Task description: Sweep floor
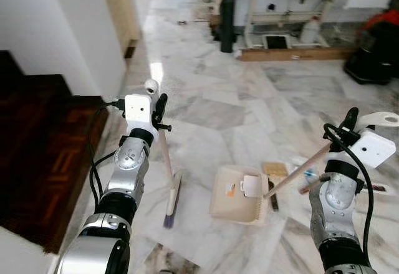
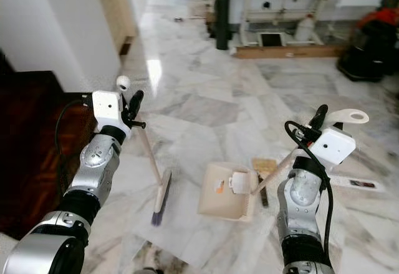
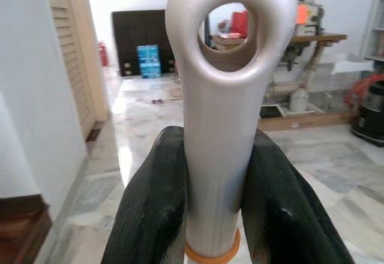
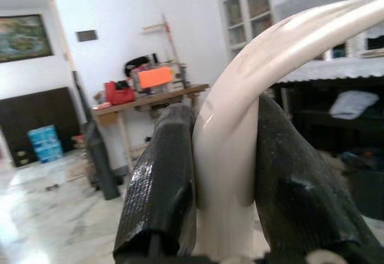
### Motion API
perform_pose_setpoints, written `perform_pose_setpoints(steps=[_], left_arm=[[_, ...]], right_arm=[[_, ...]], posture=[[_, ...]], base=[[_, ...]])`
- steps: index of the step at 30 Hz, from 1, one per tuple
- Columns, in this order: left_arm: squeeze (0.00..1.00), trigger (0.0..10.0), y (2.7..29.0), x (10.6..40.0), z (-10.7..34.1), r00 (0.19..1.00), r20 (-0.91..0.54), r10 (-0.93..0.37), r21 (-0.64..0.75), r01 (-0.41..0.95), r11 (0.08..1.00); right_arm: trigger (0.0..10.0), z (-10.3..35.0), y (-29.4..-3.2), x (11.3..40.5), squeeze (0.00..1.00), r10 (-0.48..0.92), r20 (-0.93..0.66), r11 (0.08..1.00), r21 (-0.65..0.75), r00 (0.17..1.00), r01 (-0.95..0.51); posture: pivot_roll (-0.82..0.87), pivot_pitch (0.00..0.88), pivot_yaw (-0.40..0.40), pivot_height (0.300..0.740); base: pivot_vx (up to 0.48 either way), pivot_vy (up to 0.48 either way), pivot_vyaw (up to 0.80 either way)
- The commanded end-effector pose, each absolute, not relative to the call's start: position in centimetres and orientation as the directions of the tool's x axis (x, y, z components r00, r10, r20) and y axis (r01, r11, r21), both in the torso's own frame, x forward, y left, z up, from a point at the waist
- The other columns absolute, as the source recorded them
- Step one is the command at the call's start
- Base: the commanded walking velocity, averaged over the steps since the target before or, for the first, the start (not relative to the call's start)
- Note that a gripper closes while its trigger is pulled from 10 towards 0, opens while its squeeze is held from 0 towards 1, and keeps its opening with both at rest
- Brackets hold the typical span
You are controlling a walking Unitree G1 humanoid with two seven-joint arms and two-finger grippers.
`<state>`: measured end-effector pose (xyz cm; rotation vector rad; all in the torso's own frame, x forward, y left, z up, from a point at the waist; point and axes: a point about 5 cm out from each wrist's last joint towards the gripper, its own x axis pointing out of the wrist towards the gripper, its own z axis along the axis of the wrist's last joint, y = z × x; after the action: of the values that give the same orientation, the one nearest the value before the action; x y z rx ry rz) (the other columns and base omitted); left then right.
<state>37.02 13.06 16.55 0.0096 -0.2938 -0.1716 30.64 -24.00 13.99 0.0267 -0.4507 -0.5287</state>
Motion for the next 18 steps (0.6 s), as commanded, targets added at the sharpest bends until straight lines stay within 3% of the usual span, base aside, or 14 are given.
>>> perform_pose_setpoints(steps=[1, 18], left_arm=[[0.00, 10.0, 12.81, 36.87, 17.70, 0.919, 0.347, -0.188, 0.062, 0.177, 0.982], [0.00, 10.0, 12.76, 36.34, 16.84, 0.925, 0.332, -0.182, 0.060, 0.172, 0.983]], right_arm=[[10.0, 15.09, -23.94, 30.57, 0.00, -0.491, 0.448, 0.866, 0.155, 0.748, 0.475], [10.0, 14.70, -23.30, 30.43, 0.00, -0.472, 0.419, 0.878, 0.145, 0.776, 0.456]], posture=[[0.05, 0.000, 0.032, 0.740], [0.05, 0.000, 0.017, 0.740]], base=[[0.000, 0.000, 0.77], [0.000, 0.000, 0.77]])
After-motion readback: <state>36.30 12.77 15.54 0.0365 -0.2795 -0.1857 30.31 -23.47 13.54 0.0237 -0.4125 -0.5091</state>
